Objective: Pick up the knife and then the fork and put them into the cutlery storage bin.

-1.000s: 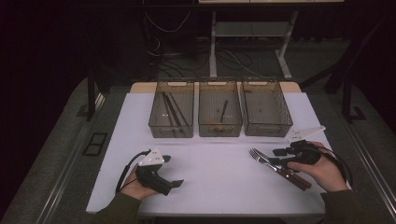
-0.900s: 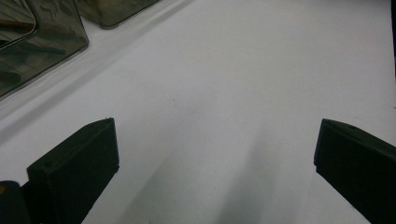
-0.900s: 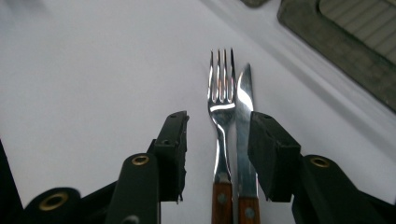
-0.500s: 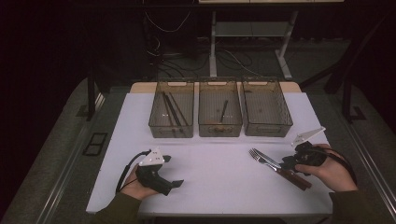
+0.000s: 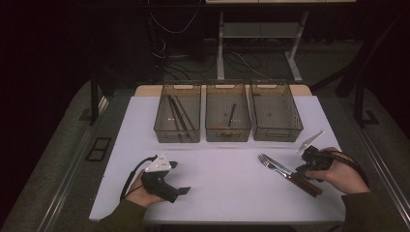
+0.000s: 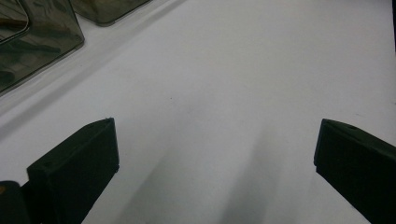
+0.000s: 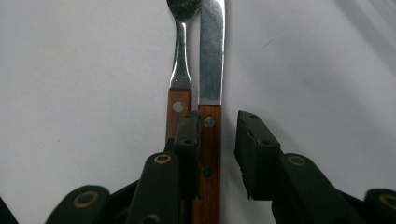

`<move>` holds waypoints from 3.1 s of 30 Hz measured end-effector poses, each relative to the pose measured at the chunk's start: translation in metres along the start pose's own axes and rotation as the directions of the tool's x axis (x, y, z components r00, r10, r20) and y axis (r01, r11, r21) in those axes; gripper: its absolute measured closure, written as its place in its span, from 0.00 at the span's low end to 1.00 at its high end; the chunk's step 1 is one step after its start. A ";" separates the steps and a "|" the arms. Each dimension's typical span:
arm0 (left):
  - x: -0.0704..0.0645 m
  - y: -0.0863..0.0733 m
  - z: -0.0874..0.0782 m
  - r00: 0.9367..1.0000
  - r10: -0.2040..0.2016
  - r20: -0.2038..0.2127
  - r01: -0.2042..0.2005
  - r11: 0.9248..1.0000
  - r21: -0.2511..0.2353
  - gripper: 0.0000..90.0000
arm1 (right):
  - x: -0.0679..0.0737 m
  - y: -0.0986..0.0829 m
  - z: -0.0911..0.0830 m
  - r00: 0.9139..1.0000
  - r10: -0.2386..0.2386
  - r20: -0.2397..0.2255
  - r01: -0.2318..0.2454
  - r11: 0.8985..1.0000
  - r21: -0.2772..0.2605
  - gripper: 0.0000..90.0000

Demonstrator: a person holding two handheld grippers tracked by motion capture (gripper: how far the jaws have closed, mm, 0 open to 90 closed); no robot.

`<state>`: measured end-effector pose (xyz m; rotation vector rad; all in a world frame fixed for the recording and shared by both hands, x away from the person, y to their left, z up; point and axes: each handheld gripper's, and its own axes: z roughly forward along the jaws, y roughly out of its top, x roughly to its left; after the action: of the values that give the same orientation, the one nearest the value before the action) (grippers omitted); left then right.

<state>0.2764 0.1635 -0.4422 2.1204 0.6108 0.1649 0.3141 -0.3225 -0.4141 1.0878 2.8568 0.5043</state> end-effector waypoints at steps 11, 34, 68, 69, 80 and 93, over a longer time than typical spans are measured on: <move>0.000 0.000 0.001 1.000 0.000 0.001 0.000 1.000 0.000 0.00 | 0.002 0.008 0.005 0.999 -0.036 0.005 0.036 0.997 0.063 0.80; -0.001 0.000 0.000 1.000 0.004 0.004 -0.004 1.000 -0.003 0.00 | 0.003 0.036 0.017 0.997 -0.068 0.028 0.058 0.957 0.284 0.86; -0.001 0.000 0.001 1.000 0.005 0.005 -0.005 1.000 -0.001 0.00 | -0.024 0.002 -0.010 0.990 0.113 -0.087 -0.130 0.965 -0.228 0.87; -0.001 0.000 0.001 1.000 0.006 0.005 -0.006 1.000 -0.001 0.00 | -0.025 0.002 -0.011 0.989 0.118 -0.084 -0.135 0.960 -0.245 0.87; -0.001 0.000 0.001 1.000 0.005 0.006 -0.005 1.000 -0.002 0.00 | -0.027 -0.004 -0.024 0.985 0.154 -0.076 -0.171 0.873 -0.457 0.87; 0.000 0.000 0.000 1.000 0.004 0.005 -0.004 1.000 -0.011 0.00 | -0.026 0.000 -0.037 0.984 0.171 -0.047 -0.166 0.802 -0.574 0.87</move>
<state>0.2766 0.1629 -0.4421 2.1106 0.6019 0.1652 0.3286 -0.3501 -0.3806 1.1983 2.3281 1.2697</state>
